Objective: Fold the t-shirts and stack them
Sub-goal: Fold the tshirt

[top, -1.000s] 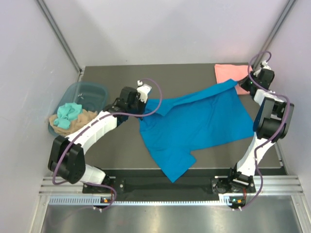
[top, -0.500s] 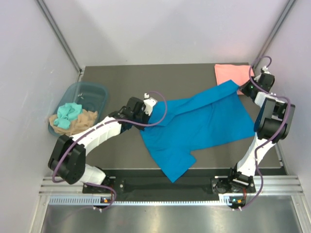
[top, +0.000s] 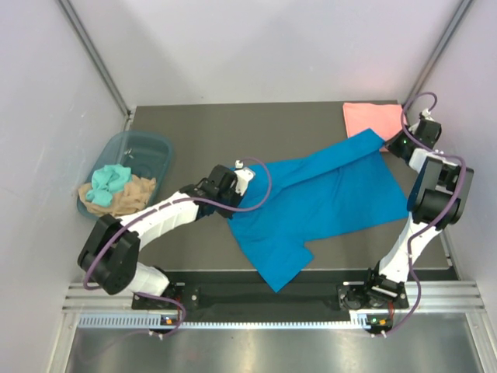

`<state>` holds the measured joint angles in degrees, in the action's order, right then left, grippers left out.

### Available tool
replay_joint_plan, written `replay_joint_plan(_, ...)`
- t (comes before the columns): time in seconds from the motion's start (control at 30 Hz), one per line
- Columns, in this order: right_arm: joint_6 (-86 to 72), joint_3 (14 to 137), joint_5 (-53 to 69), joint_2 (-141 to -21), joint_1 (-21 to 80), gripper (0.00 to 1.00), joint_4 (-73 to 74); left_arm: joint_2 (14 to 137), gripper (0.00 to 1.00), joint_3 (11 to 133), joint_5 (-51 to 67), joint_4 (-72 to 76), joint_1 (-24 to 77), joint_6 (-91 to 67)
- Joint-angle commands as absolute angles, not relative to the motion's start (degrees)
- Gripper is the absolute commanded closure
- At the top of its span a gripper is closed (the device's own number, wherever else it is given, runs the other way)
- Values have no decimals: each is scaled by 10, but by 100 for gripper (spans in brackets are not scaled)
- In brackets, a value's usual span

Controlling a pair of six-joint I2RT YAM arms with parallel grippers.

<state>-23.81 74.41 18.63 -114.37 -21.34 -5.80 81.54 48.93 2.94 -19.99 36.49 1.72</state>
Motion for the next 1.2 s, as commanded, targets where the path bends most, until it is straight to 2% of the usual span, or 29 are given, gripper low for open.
replay_joint_plan(0.0,-243,740,182,-1102,-229,100,-55,824,100,487,10,-219,369,8)
replay_joint_plan(0.27,-251,725,201,-1072,-229,100,-62,791,100,499,-64,-251,381,12)
replay_joint_plan(0.7,-269,688,188,-1080,-230,100,-44,814,100,480,-74,-236,408,2)
replay_joint_plan(0.8,-270,693,184,-1089,-233,95,-40,818,100,483,-78,-237,408,3)
replay_joint_plan(0.9,-267,703,170,-1090,-239,84,-16,819,100,491,-76,-250,408,2)
replay_joint_plan(0.93,-265,707,157,-1087,-243,76,5,817,98,494,-69,-253,408,3)
replay_joint_plan(1.0,-260,731,129,-1079,-244,71,53,814,85,496,-69,-257,415,-13)
replay_joint_plan(1.03,-259,738,94,-1068,-246,67,98,810,84,499,-68,-259,426,-15)
replay_joint_plan(1.17,-262,769,62,-1033,-247,62,177,783,79,509,-86,-269,446,-53)
